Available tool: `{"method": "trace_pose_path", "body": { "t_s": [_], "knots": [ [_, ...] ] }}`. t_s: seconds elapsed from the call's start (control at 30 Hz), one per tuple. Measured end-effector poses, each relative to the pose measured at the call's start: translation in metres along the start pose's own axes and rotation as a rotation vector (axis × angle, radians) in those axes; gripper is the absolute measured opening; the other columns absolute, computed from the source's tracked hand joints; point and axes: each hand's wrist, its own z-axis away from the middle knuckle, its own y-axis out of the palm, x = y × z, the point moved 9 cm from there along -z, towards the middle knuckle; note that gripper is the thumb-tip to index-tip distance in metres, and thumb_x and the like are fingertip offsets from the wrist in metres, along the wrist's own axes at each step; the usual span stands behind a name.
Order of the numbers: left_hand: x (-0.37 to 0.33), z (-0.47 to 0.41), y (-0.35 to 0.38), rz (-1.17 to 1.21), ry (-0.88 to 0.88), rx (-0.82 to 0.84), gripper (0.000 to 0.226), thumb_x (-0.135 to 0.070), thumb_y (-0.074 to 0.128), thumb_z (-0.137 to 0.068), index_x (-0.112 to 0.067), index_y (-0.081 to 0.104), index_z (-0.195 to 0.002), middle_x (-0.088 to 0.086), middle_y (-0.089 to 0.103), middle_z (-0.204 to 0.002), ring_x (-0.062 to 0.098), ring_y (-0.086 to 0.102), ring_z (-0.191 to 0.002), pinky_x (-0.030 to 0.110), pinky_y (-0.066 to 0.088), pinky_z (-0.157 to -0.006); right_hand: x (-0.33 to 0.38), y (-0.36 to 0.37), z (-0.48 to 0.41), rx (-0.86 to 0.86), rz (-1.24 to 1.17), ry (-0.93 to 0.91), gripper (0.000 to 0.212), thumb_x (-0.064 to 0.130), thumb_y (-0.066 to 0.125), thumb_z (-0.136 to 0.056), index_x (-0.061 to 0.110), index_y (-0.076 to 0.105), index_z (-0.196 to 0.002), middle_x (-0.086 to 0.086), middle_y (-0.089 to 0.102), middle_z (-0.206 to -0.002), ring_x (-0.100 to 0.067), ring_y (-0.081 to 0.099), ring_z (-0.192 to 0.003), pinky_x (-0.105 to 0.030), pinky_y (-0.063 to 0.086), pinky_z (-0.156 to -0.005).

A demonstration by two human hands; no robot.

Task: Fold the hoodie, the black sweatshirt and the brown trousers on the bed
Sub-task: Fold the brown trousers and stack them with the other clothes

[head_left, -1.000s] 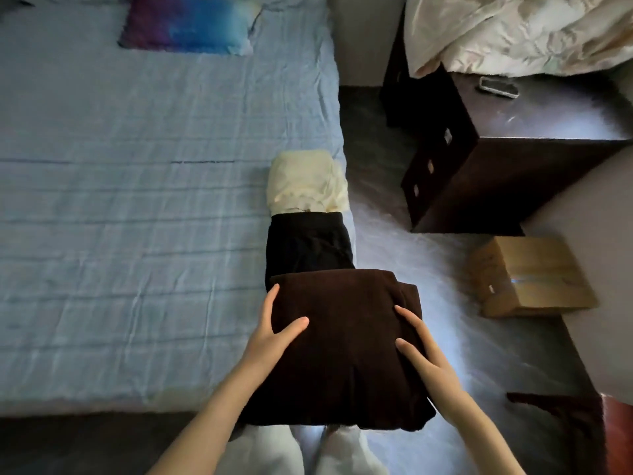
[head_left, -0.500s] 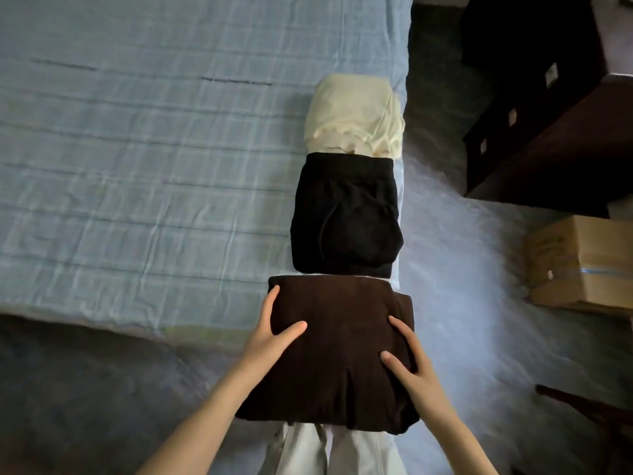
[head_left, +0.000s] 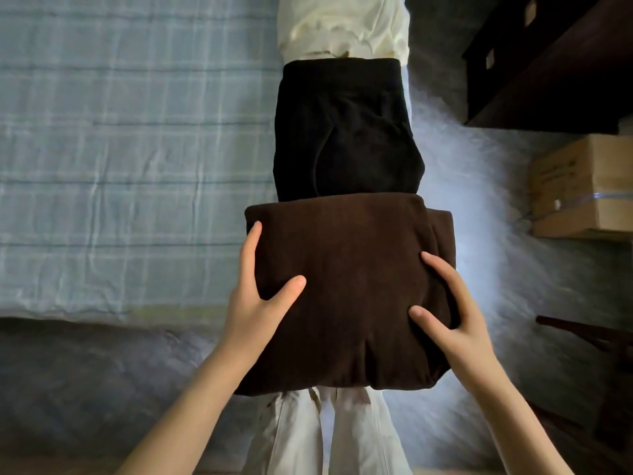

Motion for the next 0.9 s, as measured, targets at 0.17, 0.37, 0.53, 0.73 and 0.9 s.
{"method": "trace_pose_path", "body": {
  "t_s": [0.17, 0.37, 0.53, 0.73, 0.9],
  "knots": [
    [-0.04, 0.012, -0.01, 0.008, 0.051, 0.007, 0.085, -0.054, 0.07, -0.074, -0.06, 0.022, -0.143, -0.053, 0.033, -0.131, -0.027, 0.039, -0.118, -0.007, 0.034, -0.079, 0.04, -0.011, 0.015, -0.023, -0.011, -0.024, 0.065, 0.036, 0.073, -0.079, 0.043, 0.051, -0.14, 0.026, 0.051, -0.143, 0.009, 0.048, -0.128, -0.001, 0.04, -0.092],
    [-0.101, 0.009, -0.017, 0.027, 0.12, 0.005, 0.086, -0.052, 0.069, -0.072, -0.06, 0.022, -0.143, -0.056, 0.034, -0.127, -0.027, 0.039, -0.116, -0.007, 0.035, -0.08, 0.097, -0.027, 0.01, -0.045, 0.016, -0.077, 0.066, 0.035, 0.074, -0.079, 0.047, 0.051, -0.139, 0.028, 0.05, -0.143, 0.008, 0.047, -0.13, -0.002, 0.039, -0.093],
    [-0.146, -0.005, -0.019, 0.042, 0.185, 0.018, 0.083, -0.044, 0.071, -0.077, -0.057, 0.023, -0.144, -0.056, 0.033, -0.128, -0.027, 0.038, -0.118, -0.006, 0.034, -0.082, 0.137, -0.038, -0.006, -0.062, 0.022, -0.136, 0.065, 0.027, 0.073, -0.081, 0.048, 0.051, -0.139, 0.028, 0.05, -0.142, 0.007, 0.048, -0.13, -0.003, 0.041, -0.093],
    [-0.178, -0.038, -0.013, 0.034, 0.172, -0.043, 0.083, -0.044, 0.071, -0.077, -0.061, 0.022, -0.142, -0.049, 0.033, -0.134, -0.022, 0.039, -0.122, 0.008, 0.039, -0.087, 0.168, -0.054, -0.054, -0.022, 0.008, -0.178, 0.066, 0.032, 0.074, -0.08, 0.048, 0.051, -0.139, 0.031, 0.05, -0.141, 0.01, 0.05, -0.126, -0.002, 0.042, -0.09],
    [-0.22, -0.095, -0.008, 0.007, 0.207, -0.076, 0.082, -0.047, 0.071, -0.075, -0.063, 0.025, -0.14, -0.048, 0.038, -0.132, -0.023, 0.043, -0.118, 0.012, 0.037, -0.09, 0.19, -0.068, -0.122, -0.002, -0.03, -0.221, 0.066, 0.03, 0.074, -0.082, 0.046, 0.049, -0.141, 0.031, 0.048, -0.142, 0.009, 0.049, -0.128, -0.004, 0.043, -0.091]
  ]
}}
